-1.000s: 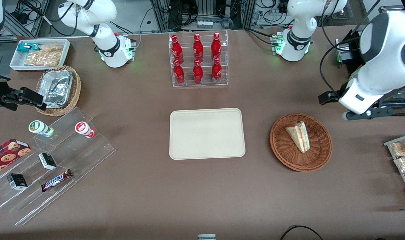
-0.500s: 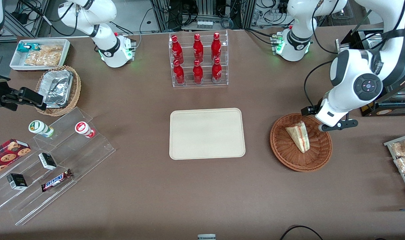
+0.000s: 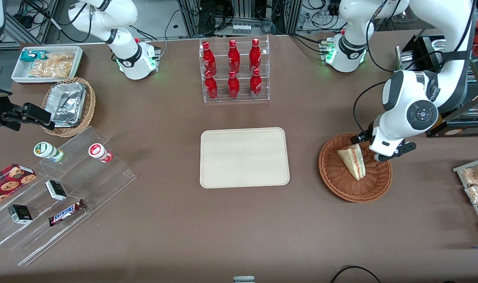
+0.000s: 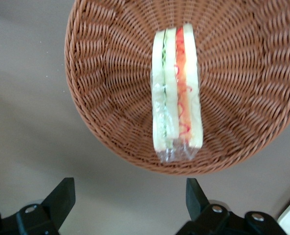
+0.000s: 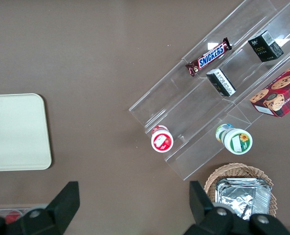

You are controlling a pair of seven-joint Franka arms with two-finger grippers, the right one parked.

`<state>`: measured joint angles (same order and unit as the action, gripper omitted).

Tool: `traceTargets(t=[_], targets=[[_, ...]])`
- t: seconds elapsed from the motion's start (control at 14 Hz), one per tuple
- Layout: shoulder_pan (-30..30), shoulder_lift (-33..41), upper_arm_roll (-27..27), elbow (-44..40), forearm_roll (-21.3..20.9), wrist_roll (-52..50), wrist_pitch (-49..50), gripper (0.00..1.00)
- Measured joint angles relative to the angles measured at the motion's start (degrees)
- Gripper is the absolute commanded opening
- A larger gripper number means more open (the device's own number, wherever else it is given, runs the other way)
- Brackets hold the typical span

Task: Place sandwich from basket to tray
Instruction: 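Close the left gripper on the wrapped sandwich's edge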

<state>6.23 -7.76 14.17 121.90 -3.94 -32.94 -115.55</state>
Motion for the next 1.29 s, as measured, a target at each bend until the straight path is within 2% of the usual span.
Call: traceTargets(t=[0.43,0.93,1.0,1.07,1.14,1.21,1.29], targets=[[-0.2,-4.5,0.2,-1.6,0.1,-5.7,-8.5,1.0],[-0.2,-10.3,0.2,-2.0,0.0,-6.2,-12.0,1.0],[-0.2,-10.7,0.2,-1.9,-0.1,-6.2,-12.1,0.97],[-0.2,-11.1,0.2,-1.8,-0.1,-6.2,-12.6,0.82],[-0.2,-11.3,0.2,-1.6,-0.1,-6.2,-13.2,0.53],[-0.2,-11.5,0.2,-1.5,-0.1,-6.2,-13.4,0.33],[-0.2,-11.5,0.2,-1.5,-0.1,-6.2,-13.5,0.22]])
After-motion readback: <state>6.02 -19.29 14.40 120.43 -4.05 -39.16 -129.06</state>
